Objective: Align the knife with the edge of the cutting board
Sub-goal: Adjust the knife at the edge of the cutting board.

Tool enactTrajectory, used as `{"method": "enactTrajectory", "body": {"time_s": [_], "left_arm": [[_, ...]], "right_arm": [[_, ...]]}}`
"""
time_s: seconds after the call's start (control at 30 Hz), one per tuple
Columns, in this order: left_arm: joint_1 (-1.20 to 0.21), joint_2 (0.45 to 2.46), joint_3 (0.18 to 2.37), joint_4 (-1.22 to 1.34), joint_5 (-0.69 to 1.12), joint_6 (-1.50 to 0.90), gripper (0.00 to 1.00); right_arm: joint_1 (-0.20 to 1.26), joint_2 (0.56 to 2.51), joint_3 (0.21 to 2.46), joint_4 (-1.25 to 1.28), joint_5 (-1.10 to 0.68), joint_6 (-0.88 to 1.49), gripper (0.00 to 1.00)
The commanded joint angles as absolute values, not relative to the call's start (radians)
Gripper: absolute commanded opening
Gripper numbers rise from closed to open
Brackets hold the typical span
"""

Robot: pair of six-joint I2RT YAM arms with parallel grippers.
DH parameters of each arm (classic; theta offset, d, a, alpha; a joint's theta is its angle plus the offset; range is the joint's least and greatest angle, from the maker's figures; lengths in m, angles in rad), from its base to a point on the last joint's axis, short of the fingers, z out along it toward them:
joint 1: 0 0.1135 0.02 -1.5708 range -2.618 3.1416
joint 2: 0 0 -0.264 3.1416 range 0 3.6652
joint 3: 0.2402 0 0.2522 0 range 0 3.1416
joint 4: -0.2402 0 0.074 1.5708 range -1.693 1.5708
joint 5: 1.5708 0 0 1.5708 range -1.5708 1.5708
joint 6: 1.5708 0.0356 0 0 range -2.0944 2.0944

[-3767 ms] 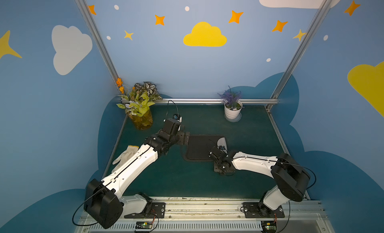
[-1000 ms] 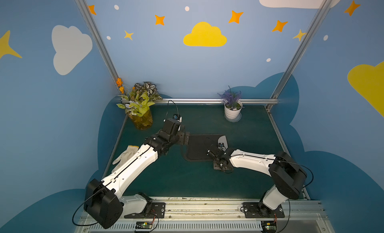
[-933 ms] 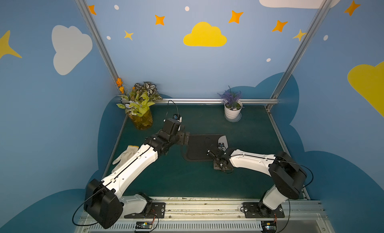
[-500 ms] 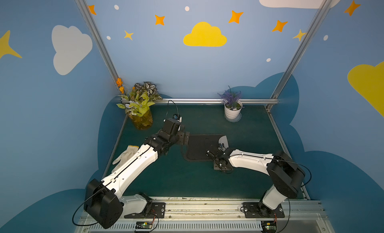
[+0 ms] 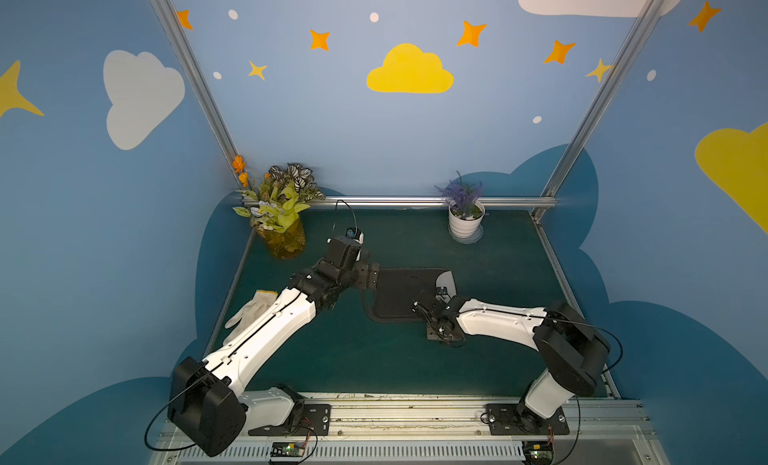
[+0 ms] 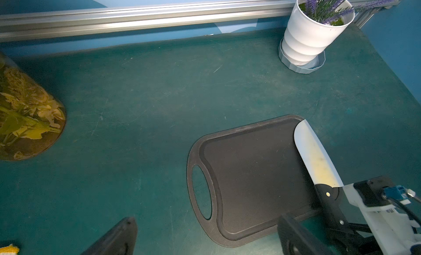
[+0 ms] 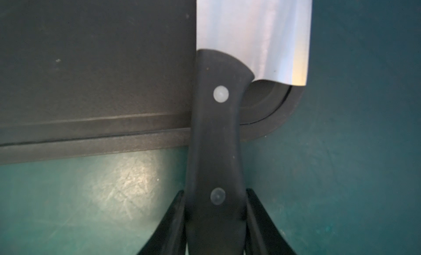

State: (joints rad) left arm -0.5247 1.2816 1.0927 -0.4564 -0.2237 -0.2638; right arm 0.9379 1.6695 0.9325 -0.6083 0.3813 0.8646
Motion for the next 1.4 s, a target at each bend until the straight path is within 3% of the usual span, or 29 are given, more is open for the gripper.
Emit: {"method": "enactTrajectory", "body": {"time_s": [0.0, 1.37], "left_arm": [[-0.527, 1.284, 1.108, -0.469, -0.234, -0.249, 1.0], [-0.527, 1.287, 1.108, -0.473, -0.247, -0.248, 1.0]], "right_arm": [[0.942, 1.658, 0.923, -0.614, 0.388, 0.879, 0.0], [0.96, 1.666, 0.909, -0.598, 0.375, 0.885, 0.0]]}}
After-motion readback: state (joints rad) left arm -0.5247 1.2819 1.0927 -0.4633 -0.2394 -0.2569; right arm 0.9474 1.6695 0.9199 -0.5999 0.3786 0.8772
